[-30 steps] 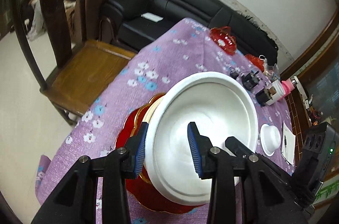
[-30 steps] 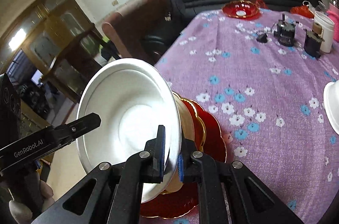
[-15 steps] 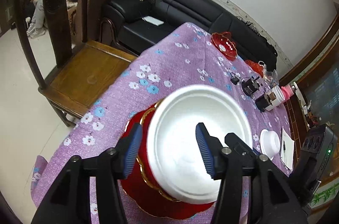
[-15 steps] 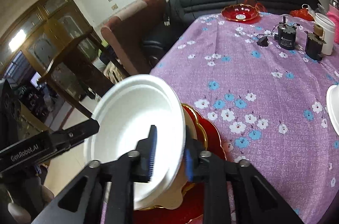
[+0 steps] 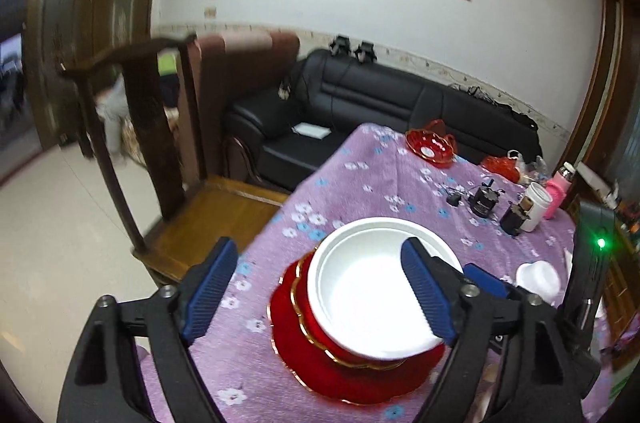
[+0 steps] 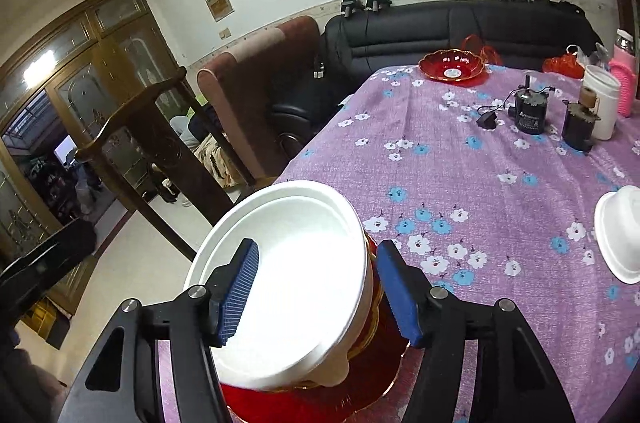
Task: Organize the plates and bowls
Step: 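Carry the white bowl with both grippers and lower it onto the beige bowl, then open both grippers and move them toward the small upside-down white bowl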
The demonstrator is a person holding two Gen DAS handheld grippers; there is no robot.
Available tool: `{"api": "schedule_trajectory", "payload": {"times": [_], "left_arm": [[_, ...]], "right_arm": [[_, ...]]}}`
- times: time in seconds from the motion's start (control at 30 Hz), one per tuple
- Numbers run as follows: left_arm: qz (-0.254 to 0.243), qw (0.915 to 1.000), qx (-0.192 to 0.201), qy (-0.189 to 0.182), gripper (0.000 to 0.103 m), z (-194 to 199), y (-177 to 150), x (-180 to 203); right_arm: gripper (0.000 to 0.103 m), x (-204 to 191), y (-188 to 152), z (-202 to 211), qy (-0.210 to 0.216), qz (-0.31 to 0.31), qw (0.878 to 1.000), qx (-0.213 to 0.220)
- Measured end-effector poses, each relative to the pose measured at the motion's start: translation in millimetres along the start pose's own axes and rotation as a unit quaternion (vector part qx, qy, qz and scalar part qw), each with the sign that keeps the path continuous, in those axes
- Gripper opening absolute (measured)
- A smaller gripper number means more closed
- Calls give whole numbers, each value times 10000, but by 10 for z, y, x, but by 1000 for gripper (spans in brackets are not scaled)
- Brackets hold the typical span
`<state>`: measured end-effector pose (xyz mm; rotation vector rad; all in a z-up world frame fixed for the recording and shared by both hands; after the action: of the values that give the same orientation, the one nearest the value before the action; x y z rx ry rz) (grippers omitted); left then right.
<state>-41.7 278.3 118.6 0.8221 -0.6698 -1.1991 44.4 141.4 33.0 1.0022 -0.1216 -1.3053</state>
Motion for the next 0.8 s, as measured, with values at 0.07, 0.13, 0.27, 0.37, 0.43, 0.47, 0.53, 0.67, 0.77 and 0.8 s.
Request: {"api": "schedule_trajectory", "payload": {"times": [0.07, 0.13, 0.27, 0.37, 0.43, 0.47, 0.53, 0.67, 0.77, 0.8], "left_arm": [[-128, 9997, 152, 152, 86, 107, 7, 29], [-269, 9987, 267, 344, 89, 193, 3, 68], [-481, 9964, 350, 599, 91, 280, -36, 158], [-586, 9958, 330, 622, 92, 318, -64, 231], [-648, 9955, 317, 611, 92, 338, -83, 293], [-684, 9954, 308, 604, 92, 346, -90, 333], [-750, 9950, 301, 592, 92, 382, -108, 422], [-928, 9936, 297, 564, 92, 439, -139, 622], [-1075, 9922, 312, 555, 93, 495, -154, 784], [-1122, 9917, 321, 549, 94, 509, -156, 828]], "right_arm": [[66, 30, 1, 75, 1, -30, 10000, 51], [67, 58, -6, 151, -13, -38, 9999, 108], [69, 179, -39, 307, -83, -39, 9998, 198], [69, 288, -70, 402, -127, -74, 9996, 233], [69, 387, -85, 473, -148, -142, 9994, 269], [70, 432, -89, 508, -157, -178, 9993, 283], [70, 531, -89, 582, -191, -254, 9990, 320], [70, 718, -98, 724, -221, -414, 9981, 393], [70, 847, -105, 829, -238, -489, 9975, 442], [70, 891, -111, 865, -245, -516, 9973, 460]]}}
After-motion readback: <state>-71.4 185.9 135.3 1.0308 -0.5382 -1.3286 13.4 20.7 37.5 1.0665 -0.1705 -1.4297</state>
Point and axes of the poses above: each gripper's, at about its wrist camera, not at the fingertips, and z roughly against the way its jaws point, x to its right, y to its top, the point moved 10 cm from there along -z, roughly the way its jaws point, and after that the axes turned 9 degrees about -z, right-handed, at the moved point
